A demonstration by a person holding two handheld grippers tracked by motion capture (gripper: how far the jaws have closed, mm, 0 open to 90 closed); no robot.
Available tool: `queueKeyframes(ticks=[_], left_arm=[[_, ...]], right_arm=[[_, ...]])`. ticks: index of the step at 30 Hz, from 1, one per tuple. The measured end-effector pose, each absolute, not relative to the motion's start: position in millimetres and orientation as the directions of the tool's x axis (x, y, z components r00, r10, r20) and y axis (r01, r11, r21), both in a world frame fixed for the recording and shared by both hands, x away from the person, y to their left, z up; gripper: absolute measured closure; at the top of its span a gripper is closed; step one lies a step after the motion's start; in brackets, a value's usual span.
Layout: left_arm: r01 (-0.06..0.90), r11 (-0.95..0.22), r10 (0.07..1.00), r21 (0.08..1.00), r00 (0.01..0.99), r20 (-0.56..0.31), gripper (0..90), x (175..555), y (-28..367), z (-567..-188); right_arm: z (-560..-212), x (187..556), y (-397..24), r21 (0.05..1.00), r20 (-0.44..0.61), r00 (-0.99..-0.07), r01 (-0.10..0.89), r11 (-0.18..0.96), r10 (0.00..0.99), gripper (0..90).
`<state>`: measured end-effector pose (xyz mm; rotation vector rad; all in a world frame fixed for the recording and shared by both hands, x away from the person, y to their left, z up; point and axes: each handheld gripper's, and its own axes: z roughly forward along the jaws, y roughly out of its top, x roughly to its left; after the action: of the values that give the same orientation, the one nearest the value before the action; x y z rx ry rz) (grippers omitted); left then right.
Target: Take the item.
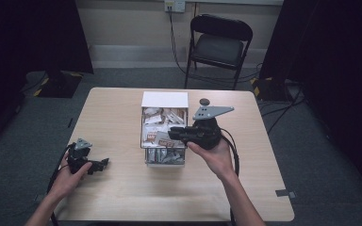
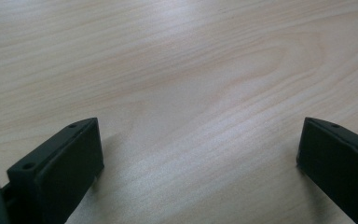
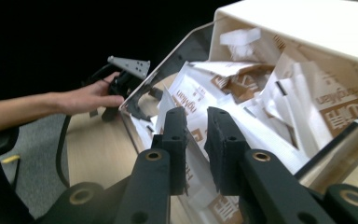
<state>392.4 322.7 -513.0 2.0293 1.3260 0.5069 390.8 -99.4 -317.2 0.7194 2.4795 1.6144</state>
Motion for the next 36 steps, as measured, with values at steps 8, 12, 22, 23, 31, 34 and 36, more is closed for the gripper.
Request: queueKeyframes(ticks=[8,12,22,23,31,34,36], left_arm=[[0.658,-0.274,0.91,0.701,0.413,-0.031,0.0,392.4,322.7,-513.0],[0.658,-0.275,0.91,0.701,0.413,-0.03,0.0,392.4,322.7,-513.0],[0.658,-0.274,0.91,0.701,0.413,-0.031,0.0,392.4,322.7,-513.0],[0.658,-0.274,0.91,0.701,0.413,-0.031,0.0,392.5,322.7,-513.0],[0.658,-0.275,0.91,0.701,0.413,-0.031,0.0,392.5,322.7,-513.0],[0.658,-0.275,0.91,0.701,0.413,-0.031,0.0,392.4,322.7,-513.0],[0.658,-0.275,0.91,0.701,0.413,-0.031,0.0,392.4,322.7,-513.0]], right_arm=[[-322.2,390.5,-95.9,0.873,0.167,-0.893,0.331,0.357,0.418,76.7],[-324.1,390.9,-93.6,0.872,0.154,-0.891,0.326,0.365,0.428,77.7],[-325.2,395.8,-94.9,0.883,0.195,-0.883,0.348,0.315,0.427,88.3],[-325.2,395.8,-94.9,0.883,0.195,-0.883,0.348,0.315,0.427,88.3],[-325.0,395.8,-98.4,0.898,0.19,-0.869,0.342,0.277,0.457,88.7],[-324.5,395.5,-99.5,0.903,0.189,-0.866,0.338,0.264,0.462,88.8],[-324.0,395.5,-100.4,0.905,0.193,-0.864,0.339,0.255,0.465,88.9]])
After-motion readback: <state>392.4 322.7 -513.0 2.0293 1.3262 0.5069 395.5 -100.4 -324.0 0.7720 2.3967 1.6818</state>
